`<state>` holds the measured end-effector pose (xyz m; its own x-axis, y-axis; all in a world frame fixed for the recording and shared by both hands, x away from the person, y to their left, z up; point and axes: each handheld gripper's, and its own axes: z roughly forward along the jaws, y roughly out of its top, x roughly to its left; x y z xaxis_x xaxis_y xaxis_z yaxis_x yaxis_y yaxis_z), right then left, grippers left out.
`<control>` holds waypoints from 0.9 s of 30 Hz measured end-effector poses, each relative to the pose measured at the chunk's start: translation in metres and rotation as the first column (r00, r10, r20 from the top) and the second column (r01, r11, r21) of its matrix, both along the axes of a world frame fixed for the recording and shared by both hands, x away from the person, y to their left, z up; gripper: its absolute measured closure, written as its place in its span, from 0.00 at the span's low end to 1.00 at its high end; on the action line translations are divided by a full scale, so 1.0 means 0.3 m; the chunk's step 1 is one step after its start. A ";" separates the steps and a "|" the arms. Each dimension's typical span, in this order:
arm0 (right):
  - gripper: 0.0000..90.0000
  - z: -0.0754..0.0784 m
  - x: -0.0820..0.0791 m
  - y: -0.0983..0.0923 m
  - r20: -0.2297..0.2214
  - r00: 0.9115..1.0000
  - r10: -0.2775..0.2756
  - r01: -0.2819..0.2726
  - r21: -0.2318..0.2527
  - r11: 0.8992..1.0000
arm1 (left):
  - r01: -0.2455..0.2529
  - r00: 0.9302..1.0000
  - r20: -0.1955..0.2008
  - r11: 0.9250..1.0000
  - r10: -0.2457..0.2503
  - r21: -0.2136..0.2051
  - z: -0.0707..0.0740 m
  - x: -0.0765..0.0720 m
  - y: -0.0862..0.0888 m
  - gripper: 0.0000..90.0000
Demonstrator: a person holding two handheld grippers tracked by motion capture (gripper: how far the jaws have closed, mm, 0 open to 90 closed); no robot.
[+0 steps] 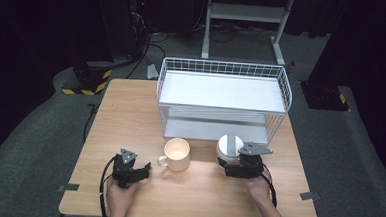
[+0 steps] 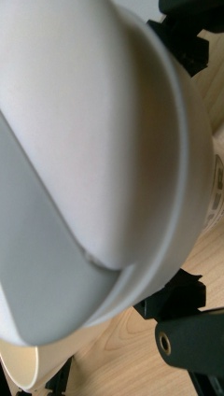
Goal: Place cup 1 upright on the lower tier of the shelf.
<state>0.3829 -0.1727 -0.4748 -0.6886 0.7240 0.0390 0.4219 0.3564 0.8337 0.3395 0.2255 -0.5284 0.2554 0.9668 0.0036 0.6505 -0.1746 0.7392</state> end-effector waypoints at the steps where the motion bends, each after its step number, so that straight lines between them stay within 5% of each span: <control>1: 0.21 0.001 0.002 -0.001 -0.002 1.000 -0.003 0.003 0.002 1.000 | -0.001 1.000 0.001 1.000 0.001 -0.001 0.000 0.000 0.000 0.24; 27: 0.21 0.006 0.130 -0.038 -0.024 0.994 -0.106 0.106 0.005 0.994 | -0.001 1.000 0.001 1.000 0.001 -0.001 0.000 0.000 0.000 0.24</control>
<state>0.4220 -0.1842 -0.4729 -0.6069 0.7926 0.0589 0.4763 0.3034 0.8253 0.3395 0.2255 -0.5284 0.2541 0.9672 0.0028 0.6499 -0.1728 0.7401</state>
